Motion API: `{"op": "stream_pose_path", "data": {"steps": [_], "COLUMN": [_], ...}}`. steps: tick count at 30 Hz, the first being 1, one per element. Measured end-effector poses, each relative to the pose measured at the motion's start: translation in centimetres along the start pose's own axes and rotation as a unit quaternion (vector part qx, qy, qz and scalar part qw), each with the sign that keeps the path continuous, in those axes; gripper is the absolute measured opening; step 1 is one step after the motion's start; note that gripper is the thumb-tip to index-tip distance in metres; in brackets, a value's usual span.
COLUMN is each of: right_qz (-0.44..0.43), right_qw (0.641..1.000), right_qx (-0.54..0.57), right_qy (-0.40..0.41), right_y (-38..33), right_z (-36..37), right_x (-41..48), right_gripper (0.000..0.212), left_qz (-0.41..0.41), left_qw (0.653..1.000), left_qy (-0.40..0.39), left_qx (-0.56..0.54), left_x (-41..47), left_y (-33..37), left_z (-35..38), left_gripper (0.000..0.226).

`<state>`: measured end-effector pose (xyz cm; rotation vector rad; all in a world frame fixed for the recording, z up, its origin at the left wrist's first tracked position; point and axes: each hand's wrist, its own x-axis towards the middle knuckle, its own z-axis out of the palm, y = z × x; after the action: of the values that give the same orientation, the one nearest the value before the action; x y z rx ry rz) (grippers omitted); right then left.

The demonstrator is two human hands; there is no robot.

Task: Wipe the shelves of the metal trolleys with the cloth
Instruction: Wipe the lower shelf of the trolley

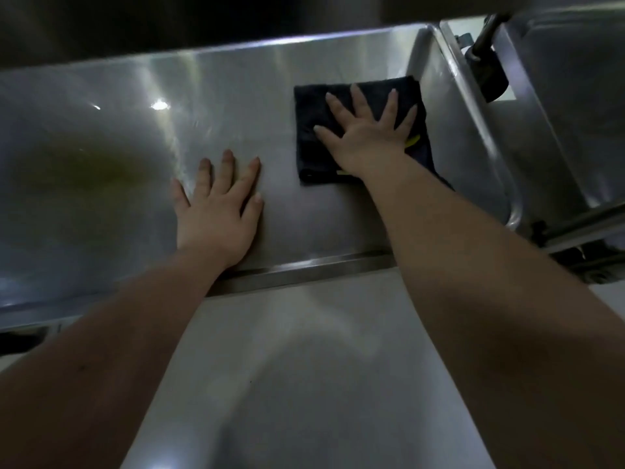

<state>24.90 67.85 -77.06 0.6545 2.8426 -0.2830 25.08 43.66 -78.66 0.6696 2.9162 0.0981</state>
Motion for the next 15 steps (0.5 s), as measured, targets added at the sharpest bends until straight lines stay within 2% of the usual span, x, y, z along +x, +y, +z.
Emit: {"op": "stream_pose_path", "data": {"steps": [4, 6, 8, 10, 15], "right_qz": [-0.051, -0.079, -0.094, -0.088, -0.033], "right_qw": [0.998, 0.997, 0.995, 0.995, 0.999], "right_qx": [0.026, -0.002, -0.034, -0.022, -0.017], "right_qy": [-0.024, -0.024, -0.029, -0.042, -0.002], "right_y": [0.7, 0.9, 1.0, 0.8, -3.7], "right_z": [2.0, 3.1, 3.4, 3.1, 2.1], "right_x": [-8.6, -14.4, -16.3, -13.7, -2.9], "right_gripper": [0.069, 0.068, 0.069, 0.064, 0.063], "left_qz": [-0.002, -0.001, 0.0, 0.002, 0.0], "left_qw": [1.0, 1.0, 1.0, 1.0, 1.0], "left_qy": [-0.004, 0.0, 0.007, 0.007, 0.003], "left_qx": [0.008, 0.013, 0.012, 0.013, 0.014], "left_x": [0.0, -0.1, -0.2, -0.1, 0.1], "left_y": [0.1, 0.1, 0.2, 0.2, -0.1], "left_z": [0.1, 0.2, 0.3, 0.4, 0.5], "left_gripper": [0.055, 0.055, 0.055, 0.056, 0.057]}}
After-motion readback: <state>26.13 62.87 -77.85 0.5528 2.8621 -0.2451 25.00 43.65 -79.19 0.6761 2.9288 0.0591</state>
